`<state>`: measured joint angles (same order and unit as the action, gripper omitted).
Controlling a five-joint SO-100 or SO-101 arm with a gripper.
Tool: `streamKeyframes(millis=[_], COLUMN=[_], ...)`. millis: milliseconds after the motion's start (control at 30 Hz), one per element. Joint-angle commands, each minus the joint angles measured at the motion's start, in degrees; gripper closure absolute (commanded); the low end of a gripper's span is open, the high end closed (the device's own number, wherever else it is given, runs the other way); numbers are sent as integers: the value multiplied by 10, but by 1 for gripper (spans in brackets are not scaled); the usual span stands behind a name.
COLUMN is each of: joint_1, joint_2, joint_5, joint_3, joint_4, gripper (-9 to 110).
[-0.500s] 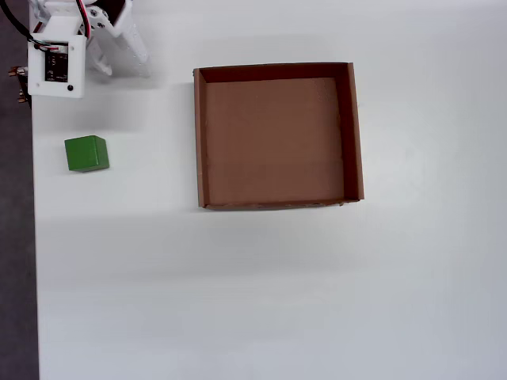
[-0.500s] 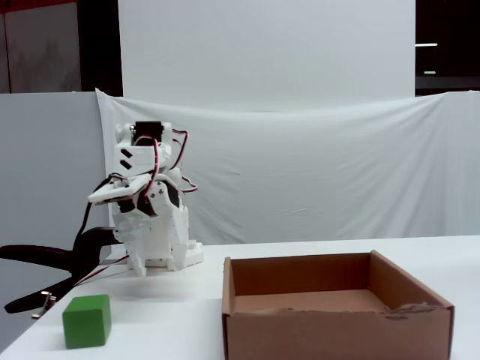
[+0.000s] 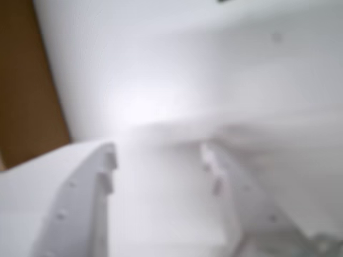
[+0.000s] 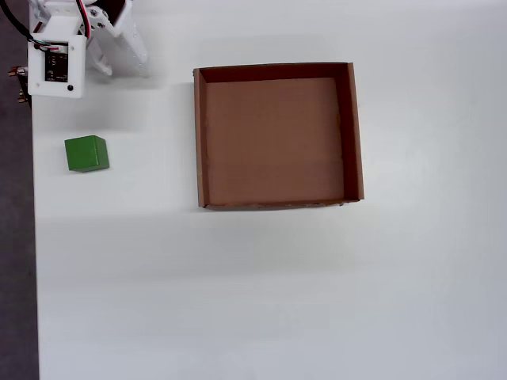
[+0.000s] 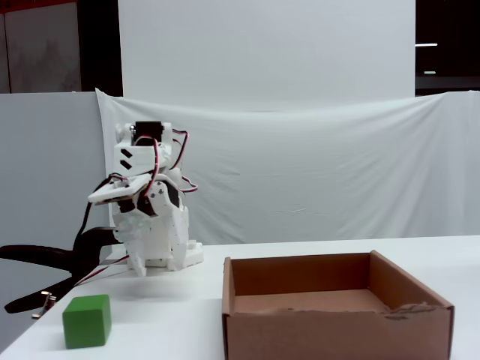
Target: Grasp a green cube and put it in a box.
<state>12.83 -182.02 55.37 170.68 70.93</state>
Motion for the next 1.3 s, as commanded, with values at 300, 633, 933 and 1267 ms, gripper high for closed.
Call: streamKeyframes(millis=[300, 633, 933, 1267], joint_1=[2, 27, 87, 124], joint_2=[-4, -4, -4, -4], joint_5=[-2, -2, -2, 3], joint_3=[-4, -4, -4, -4], joint_4=[-3, -3, -3, -8], gripper=[79, 79, 75, 82])
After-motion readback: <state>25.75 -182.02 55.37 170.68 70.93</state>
